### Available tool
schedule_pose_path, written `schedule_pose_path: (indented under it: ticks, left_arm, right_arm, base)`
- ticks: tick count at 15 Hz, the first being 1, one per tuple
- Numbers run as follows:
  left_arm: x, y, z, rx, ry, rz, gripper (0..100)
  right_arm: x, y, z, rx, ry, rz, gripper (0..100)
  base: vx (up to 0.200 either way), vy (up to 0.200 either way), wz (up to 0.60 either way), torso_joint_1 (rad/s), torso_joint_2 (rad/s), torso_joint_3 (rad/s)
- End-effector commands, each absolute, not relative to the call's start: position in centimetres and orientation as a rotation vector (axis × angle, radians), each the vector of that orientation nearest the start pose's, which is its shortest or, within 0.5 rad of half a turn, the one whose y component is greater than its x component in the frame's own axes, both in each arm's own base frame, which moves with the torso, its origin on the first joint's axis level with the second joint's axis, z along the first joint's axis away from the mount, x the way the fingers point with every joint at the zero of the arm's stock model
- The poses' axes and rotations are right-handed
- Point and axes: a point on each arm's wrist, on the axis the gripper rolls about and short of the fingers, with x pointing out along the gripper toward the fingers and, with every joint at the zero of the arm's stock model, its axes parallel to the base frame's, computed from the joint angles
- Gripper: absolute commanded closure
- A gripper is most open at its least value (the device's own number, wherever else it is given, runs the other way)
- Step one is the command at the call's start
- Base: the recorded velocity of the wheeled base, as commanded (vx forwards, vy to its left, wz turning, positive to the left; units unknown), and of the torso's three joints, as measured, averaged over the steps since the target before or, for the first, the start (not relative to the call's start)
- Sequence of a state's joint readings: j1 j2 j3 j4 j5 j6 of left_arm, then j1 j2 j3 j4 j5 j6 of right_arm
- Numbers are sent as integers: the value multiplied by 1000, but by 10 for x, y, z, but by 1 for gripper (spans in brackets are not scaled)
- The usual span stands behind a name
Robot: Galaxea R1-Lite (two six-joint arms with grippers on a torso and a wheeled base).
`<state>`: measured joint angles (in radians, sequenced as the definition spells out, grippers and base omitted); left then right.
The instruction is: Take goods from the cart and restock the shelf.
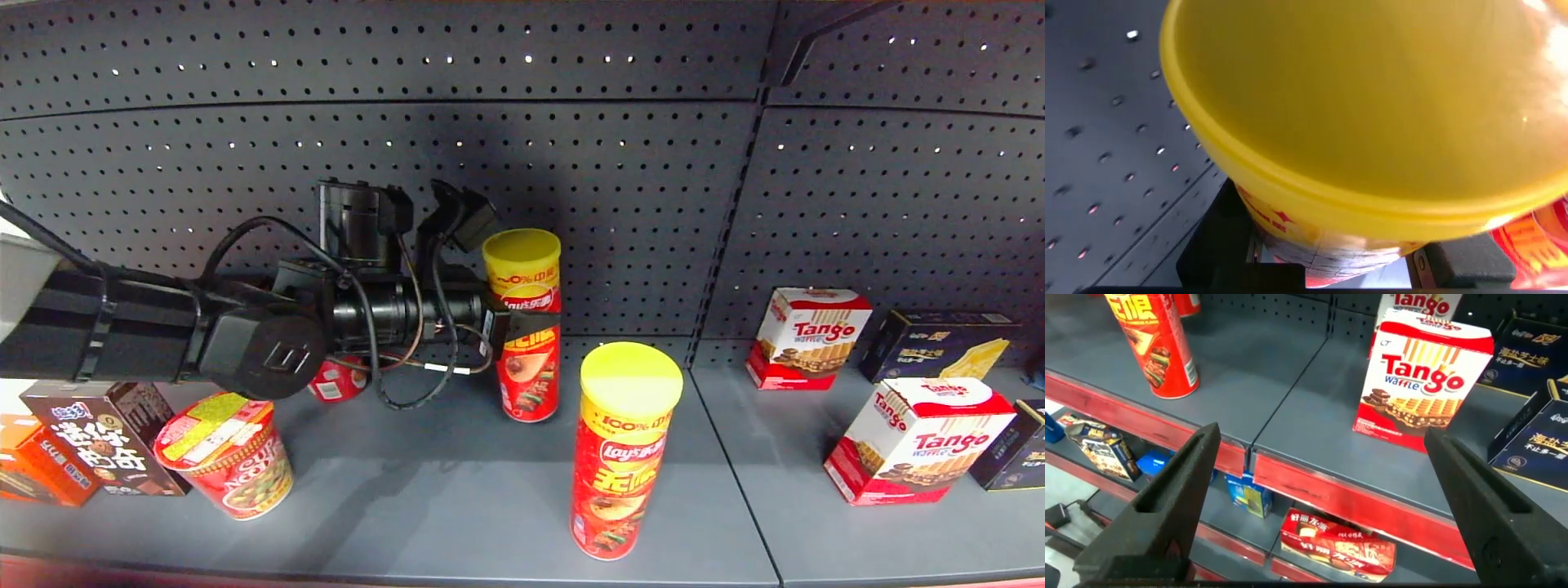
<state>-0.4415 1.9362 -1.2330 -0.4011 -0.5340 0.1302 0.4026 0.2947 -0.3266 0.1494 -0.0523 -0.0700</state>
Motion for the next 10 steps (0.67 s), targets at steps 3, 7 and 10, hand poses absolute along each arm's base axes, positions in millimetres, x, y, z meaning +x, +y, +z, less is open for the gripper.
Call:
schedule_pose_path:
  ticks: [3, 7, 10]
  left_arm:
    - [349, -182, 187, 105, 263, -998, 100]
    - [357, -188, 182, 104, 265, -1004, 100]
    - [359, -198, 178, 104, 271, -1023, 100]
  right_arm:
    - [-11, -6, 156, -97, 103, 355, 0]
    - [-11, -6, 155, -98, 109, 355, 0]
    - [-11, -6, 155, -96, 107, 355, 0]
  base:
    - [0, 0, 0, 0, 0, 0]
    - [0, 0, 0, 0, 0, 0]
    - [0, 0, 0, 0, 0, 0]
